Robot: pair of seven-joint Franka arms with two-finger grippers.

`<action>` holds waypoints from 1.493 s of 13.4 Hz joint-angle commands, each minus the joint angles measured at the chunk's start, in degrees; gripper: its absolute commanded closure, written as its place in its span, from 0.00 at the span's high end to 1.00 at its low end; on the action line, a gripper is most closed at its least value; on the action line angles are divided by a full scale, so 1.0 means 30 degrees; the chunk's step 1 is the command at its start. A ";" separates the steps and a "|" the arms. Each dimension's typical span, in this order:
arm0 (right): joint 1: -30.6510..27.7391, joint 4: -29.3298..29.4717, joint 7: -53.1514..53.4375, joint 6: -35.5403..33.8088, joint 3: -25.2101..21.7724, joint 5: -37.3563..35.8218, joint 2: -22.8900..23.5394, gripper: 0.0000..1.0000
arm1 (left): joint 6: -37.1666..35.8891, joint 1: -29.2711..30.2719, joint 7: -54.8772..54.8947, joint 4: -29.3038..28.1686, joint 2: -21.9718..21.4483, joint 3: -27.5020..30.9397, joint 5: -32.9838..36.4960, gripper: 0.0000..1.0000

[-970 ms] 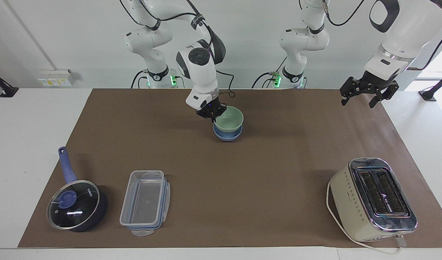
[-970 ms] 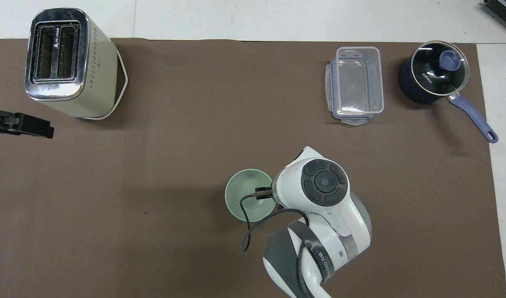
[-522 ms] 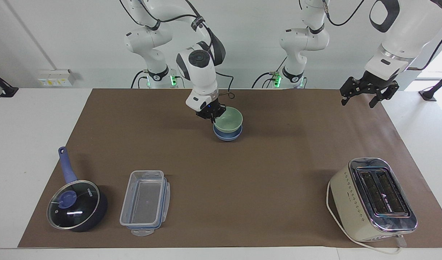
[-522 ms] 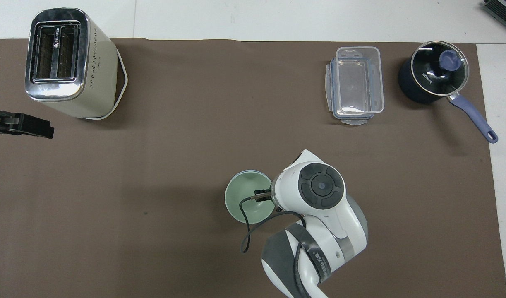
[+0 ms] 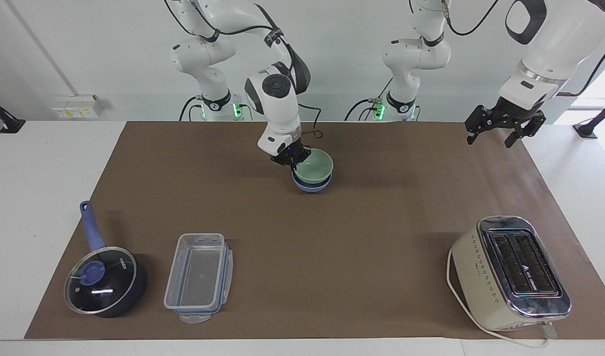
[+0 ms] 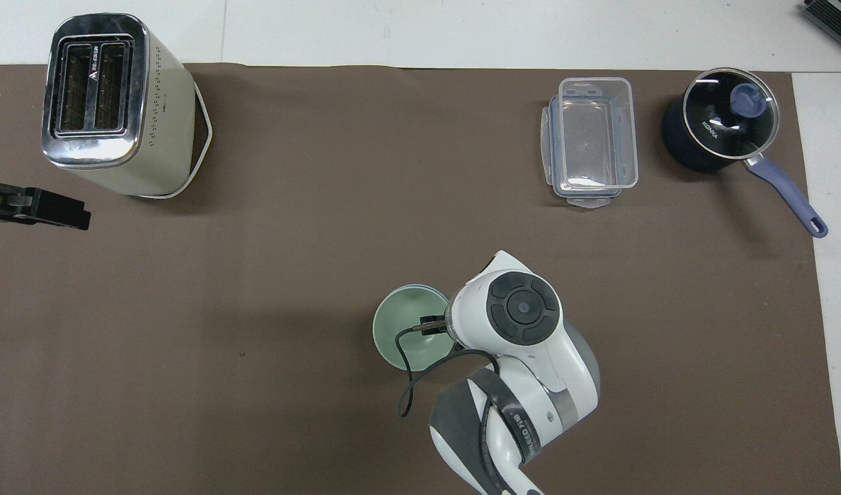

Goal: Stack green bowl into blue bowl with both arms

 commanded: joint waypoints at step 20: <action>-0.5999 0.7136 -0.1137 -0.8822 -0.0409 -0.2871 -0.2367 1.00 | -0.0196 -0.0039 -0.0073 0.0160 -0.0087 -0.0165 0.0076 1.00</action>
